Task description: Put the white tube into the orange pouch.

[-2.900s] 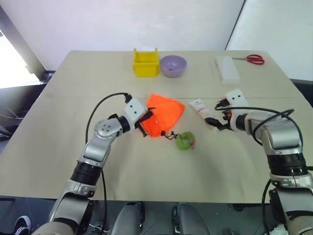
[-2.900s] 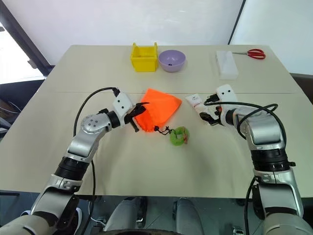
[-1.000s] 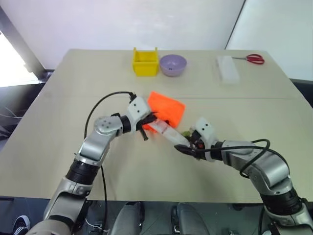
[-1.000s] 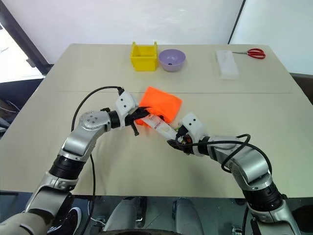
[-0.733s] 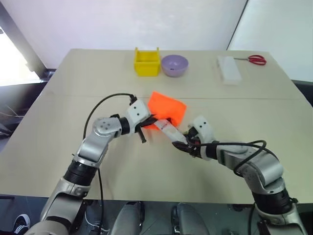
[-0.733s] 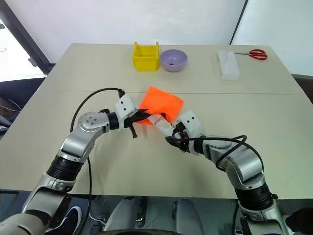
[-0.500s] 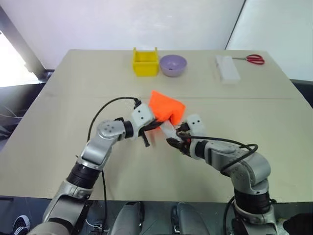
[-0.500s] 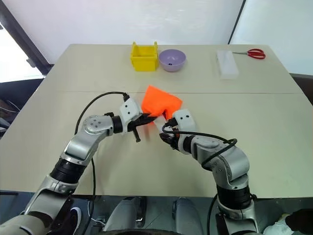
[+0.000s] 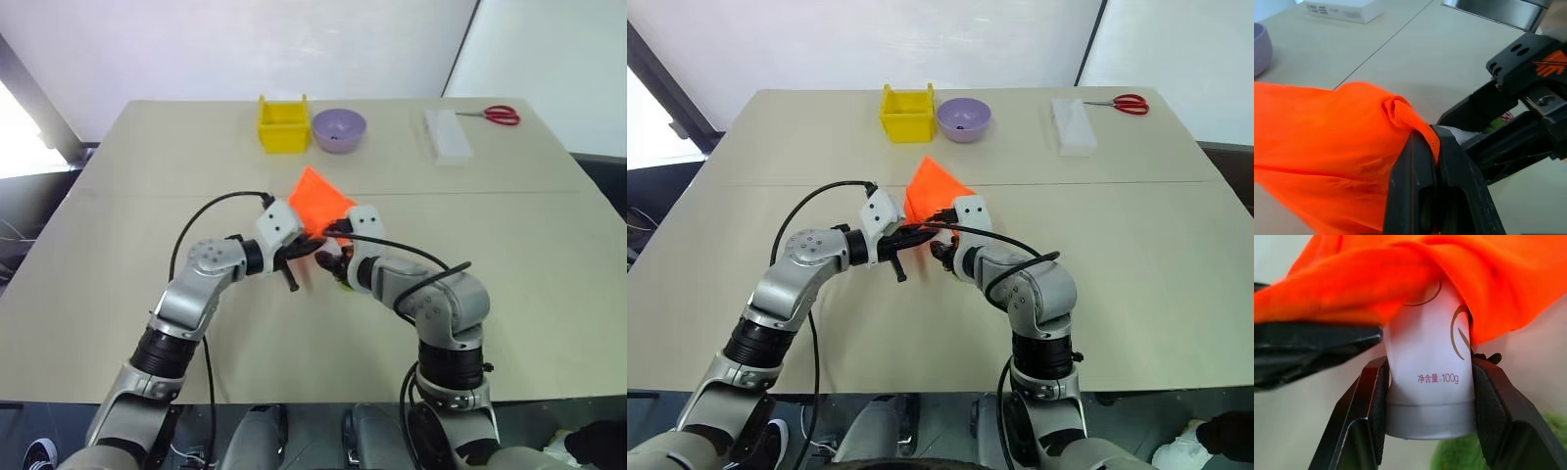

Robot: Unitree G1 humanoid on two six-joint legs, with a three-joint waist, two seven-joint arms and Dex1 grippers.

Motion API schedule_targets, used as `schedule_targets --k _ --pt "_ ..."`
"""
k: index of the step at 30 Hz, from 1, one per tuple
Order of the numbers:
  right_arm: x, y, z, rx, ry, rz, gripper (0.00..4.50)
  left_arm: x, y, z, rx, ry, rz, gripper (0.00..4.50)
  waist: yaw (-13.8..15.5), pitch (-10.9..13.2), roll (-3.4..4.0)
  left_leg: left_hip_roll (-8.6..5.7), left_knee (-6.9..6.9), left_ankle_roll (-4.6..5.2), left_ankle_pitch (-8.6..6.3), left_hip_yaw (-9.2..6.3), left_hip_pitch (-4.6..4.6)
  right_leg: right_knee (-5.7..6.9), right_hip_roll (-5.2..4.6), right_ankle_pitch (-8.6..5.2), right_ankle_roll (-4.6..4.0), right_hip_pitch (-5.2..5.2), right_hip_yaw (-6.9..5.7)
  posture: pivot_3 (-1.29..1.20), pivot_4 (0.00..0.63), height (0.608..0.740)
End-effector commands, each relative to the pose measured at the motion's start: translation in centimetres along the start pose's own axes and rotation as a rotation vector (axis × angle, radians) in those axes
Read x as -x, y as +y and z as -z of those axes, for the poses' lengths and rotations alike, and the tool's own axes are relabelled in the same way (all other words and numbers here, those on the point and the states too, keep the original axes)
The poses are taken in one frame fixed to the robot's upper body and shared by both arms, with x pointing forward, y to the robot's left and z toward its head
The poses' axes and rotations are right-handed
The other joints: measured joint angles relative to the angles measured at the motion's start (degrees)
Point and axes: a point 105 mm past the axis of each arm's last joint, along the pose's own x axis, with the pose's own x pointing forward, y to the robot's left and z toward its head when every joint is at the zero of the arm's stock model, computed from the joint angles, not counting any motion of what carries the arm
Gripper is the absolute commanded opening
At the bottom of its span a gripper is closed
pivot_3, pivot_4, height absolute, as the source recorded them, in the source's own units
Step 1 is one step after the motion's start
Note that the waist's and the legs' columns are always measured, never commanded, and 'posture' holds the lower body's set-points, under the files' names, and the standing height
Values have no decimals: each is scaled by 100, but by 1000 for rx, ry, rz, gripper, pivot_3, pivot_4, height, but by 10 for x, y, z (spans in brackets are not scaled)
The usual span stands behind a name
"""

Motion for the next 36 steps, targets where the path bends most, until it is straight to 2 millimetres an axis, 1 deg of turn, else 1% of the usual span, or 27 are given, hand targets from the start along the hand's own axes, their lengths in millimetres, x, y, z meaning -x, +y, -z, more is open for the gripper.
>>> schedule_targets --k 1,3,5,10,13,14,16,18,19,20,22,24,28,30,32,34,35,36 --pt "20 -11 -8 32 -51 13 1816 6 10 -11 -49 -38 -35 0 28 0 0 -1 0 0 0 0 -1 -2 0 0 0 0 0 0 150 740" --pt "28 -15 -4 23 -37 18 1816 8 13 -9 -48 -35 -47 0 30 0 0 -2 2 0 0 0 -7 -5 -3 0 0 -1 0 0 150 740" --pt "29 -14 -2 -4 -29 15 1816 8 11 -7 -56 -36 -36 0 18 0 0 -4 2 1 0 1 -12 -7 -6 0 0 -4 0 0 150 740" --pt "16 -10 -6 -231 -72 51 1816 6 -1 -8 -38 -47 7 0 1 0 2 7 -4 -3 2 1 -20 10 9 0 -2 -29 10 0 150 740" --pt "6 -6 -9 -237 -78 58 1816 5 -5 -10 -8 -54 27 0 14 -1 3 6 1 -12 7 3 -36 15 12 4 -6 -46 17 0 150 740" --pt "4 -2 -11 -224 -81 42 1816 5 -5 -10 -9 -56 29 0 11 -1 3 5 5 -12 8 4 -41 16 11 5 -7 -50 17 0 150 740" --pt "-2 9 -7 -75 -49 18 1816 4 -5 -11 -28 -58 29 0 -4 -1 3 5 5 -7 11 7 -41 16 11 7 -9 -50 18 0 150 740" --pt "-8 16 1 -21 -11 -13 1816 3 -6 -15 -24 -82 30 0 -37 -1 3 6 3 -8 14 15 -41 25 14 8 -10 -63 27 0 150 740" --pt "-12 16 0 -5 -15 -8 1816 3 -6 -17 -11 -93 32 0 -37 -1 2 7 2 -9 16 18 -41 32 16 8 -10 -68 33 0 150 740" --pt "-16 16 -4 -16 -28 -6 1816 2 -8 -17 -18 -94 36 0 -37 -1 3 11 2 -9 16 17 -40 34 20 8 -11 -68 34 0 150 740" --pt "-22 16 -14 -21 -58 -7 1816 1 -8 -10 -40 -66 30 0 -40 -1 3 17 2 -11 16 18 -38 40 33 8 -12 -71 41 0 150 740" --pt "-27 16 -21 -26 -81 -11 1816 1 -7 -9 -43 -69 23 0 -33 -1 3 23 4 -12 17 20 -34 43 50 11 -16 -71 52 0 150 740" --pt "-32 20 -20 -19 -73 -43 1816 3 -7 -8 -34 -66 17 0 -28 -1 2 32 5 -14 18 27 -34 45 58 13 -21 -74 61 0 150 740" --pt "-37 16 -18 29 -67 -8 1816 3 -8 -8 -42 -63 21 0 -34 -1 2 34 5 -14 18 31 -34 46 59 14 -21 -78 66 0 150 740" --pt "-40 13 -20 26 -79 5 1816 3 -8 -7 -46 -60 24 0 -35 -1 2 35 5 -14 18 35 -34 52 60 14 -21 -83 71 0 150 740" --pt "-41 14 -25 23 -102 -3 1816 4 -7 -4 -52 -50 19 0 -34 -1 2 40 7 -14 19 38 -33 60 60 15 -23 -86 75 0 150 740" --pt "-42 21 -26 3 -109 -52 1816 4 -7 -4 -49 -48 18 0 -33 -1 2 43 7 -15 19 39 -32 62 61 16 -26 -87 75 0 150 740" --pt "-42 23 -25 21 -106 -63 1816 4 -7 -3 -49 -48 17 0 -31 -1 2 45 9 -18 20 40 -31 67 61 17 -27 -88 76 0 150 740"
